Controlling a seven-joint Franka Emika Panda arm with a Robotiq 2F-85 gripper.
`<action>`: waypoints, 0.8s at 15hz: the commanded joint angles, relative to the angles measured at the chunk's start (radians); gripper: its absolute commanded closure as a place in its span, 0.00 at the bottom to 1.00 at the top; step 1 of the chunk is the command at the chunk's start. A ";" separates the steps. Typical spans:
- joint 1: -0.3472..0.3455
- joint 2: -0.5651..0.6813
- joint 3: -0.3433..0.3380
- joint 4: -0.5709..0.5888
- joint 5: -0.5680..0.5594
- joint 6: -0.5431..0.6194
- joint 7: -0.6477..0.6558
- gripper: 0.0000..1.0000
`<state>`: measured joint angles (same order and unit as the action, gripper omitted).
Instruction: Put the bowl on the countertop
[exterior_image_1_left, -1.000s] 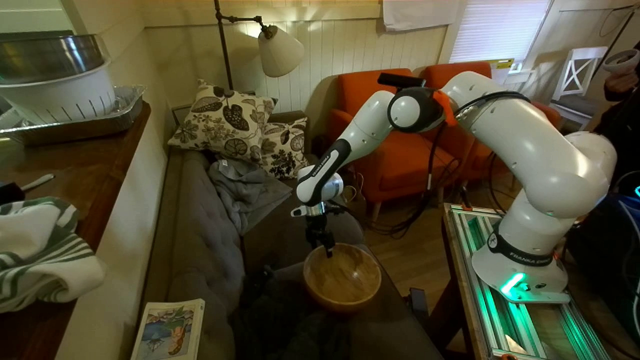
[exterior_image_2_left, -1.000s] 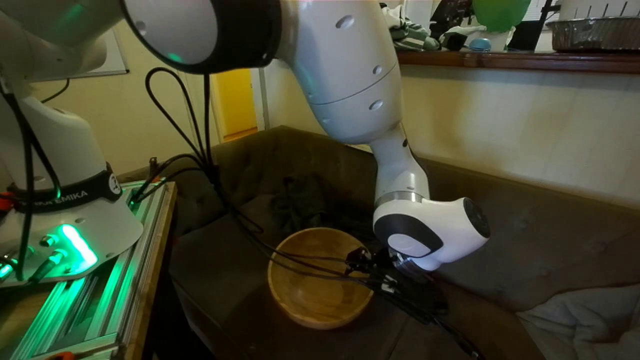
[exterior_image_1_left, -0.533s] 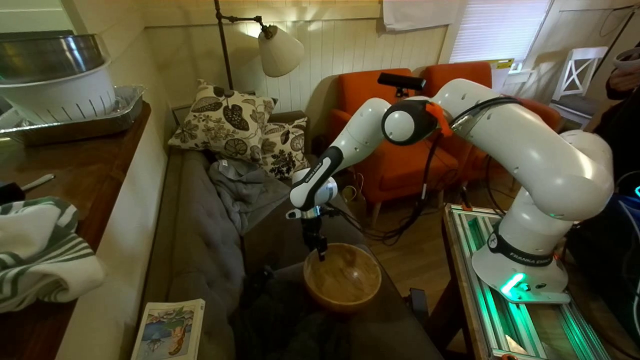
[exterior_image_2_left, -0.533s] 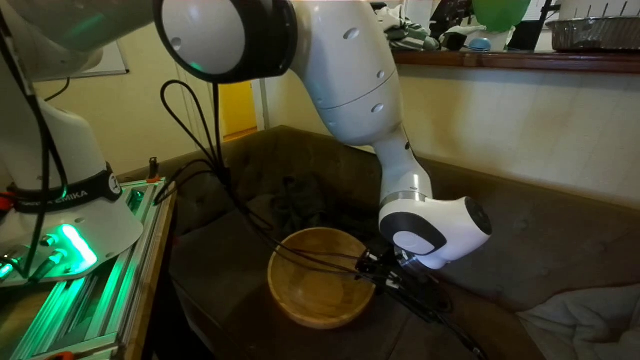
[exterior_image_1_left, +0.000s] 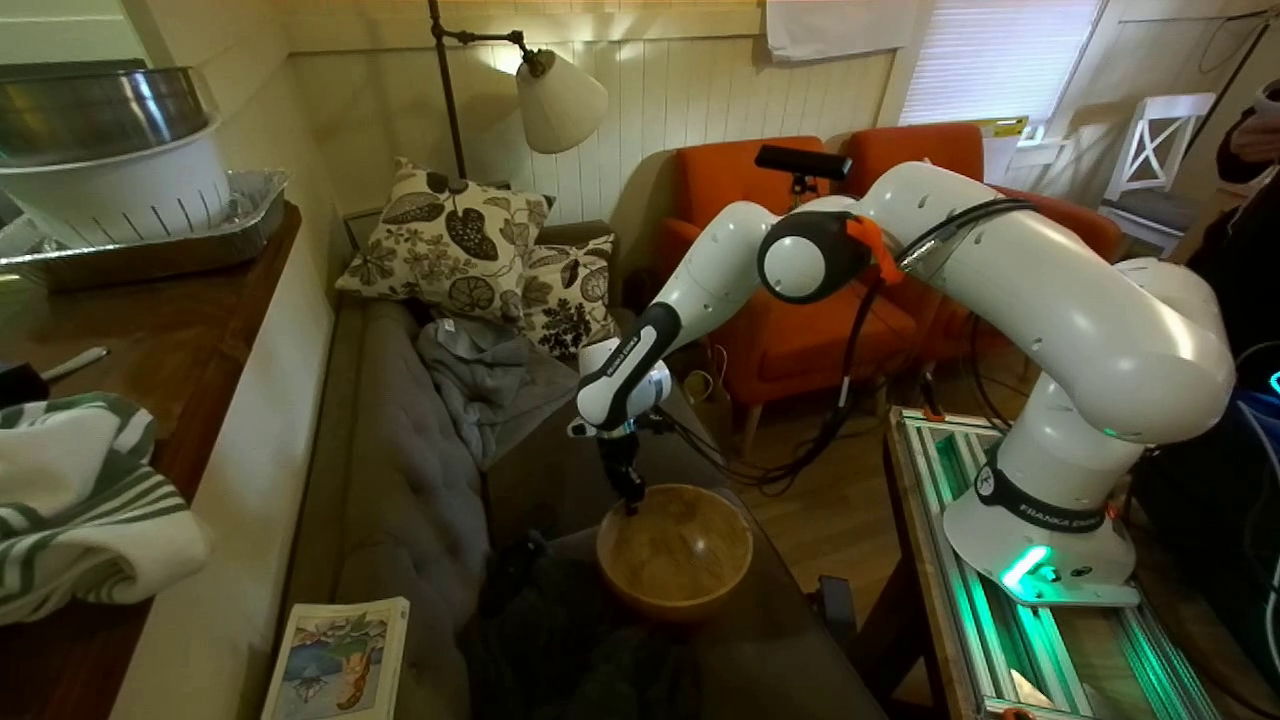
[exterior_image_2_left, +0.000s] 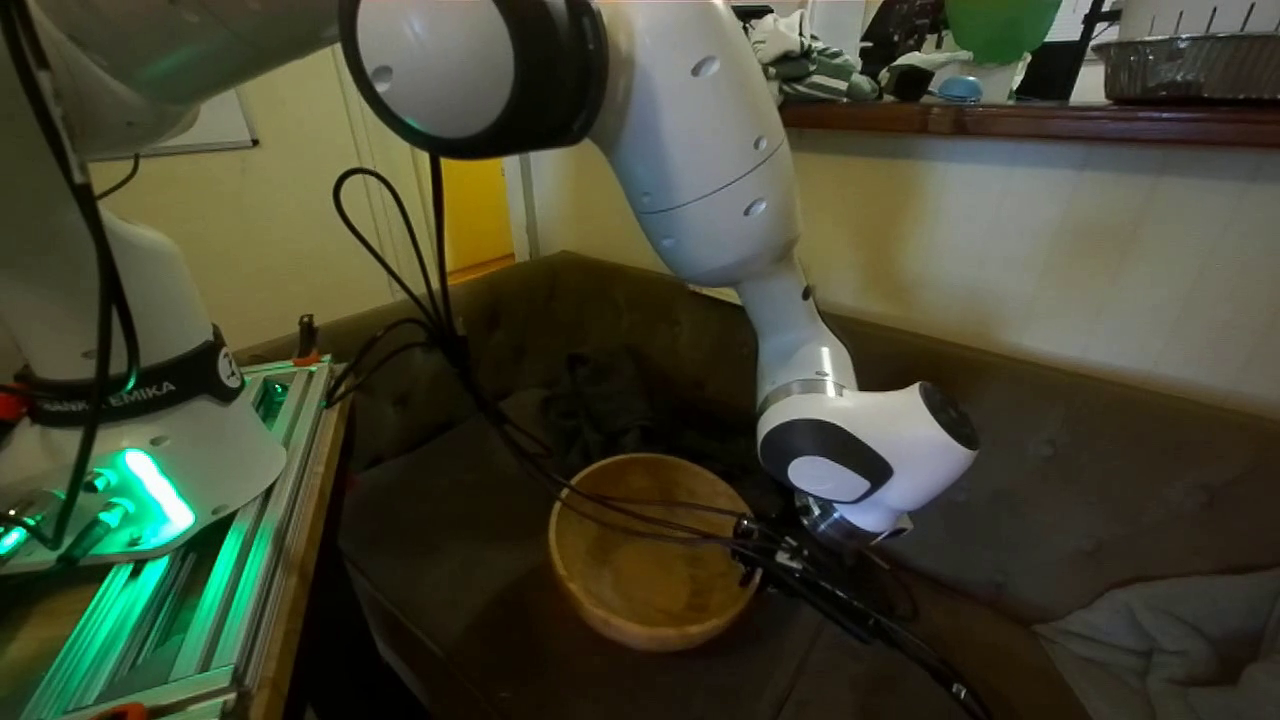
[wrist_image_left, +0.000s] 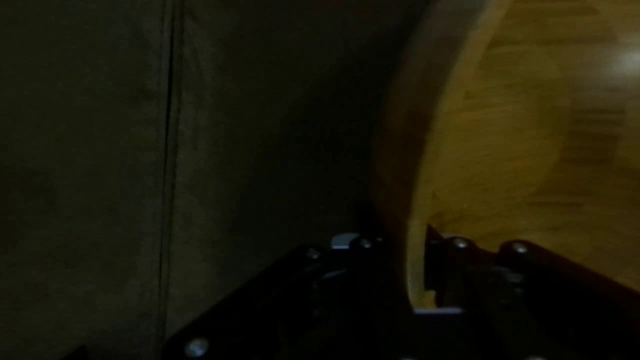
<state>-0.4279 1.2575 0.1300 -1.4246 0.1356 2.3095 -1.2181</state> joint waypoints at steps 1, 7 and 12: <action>0.045 -0.014 -0.046 -0.020 0.003 0.042 0.107 0.97; -0.017 -0.173 -0.020 -0.204 0.070 0.089 0.262 0.96; -0.106 -0.304 -0.010 -0.338 0.149 0.175 0.338 0.96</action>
<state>-0.4702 1.0795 0.0980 -1.6281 0.2222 2.4536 -0.9221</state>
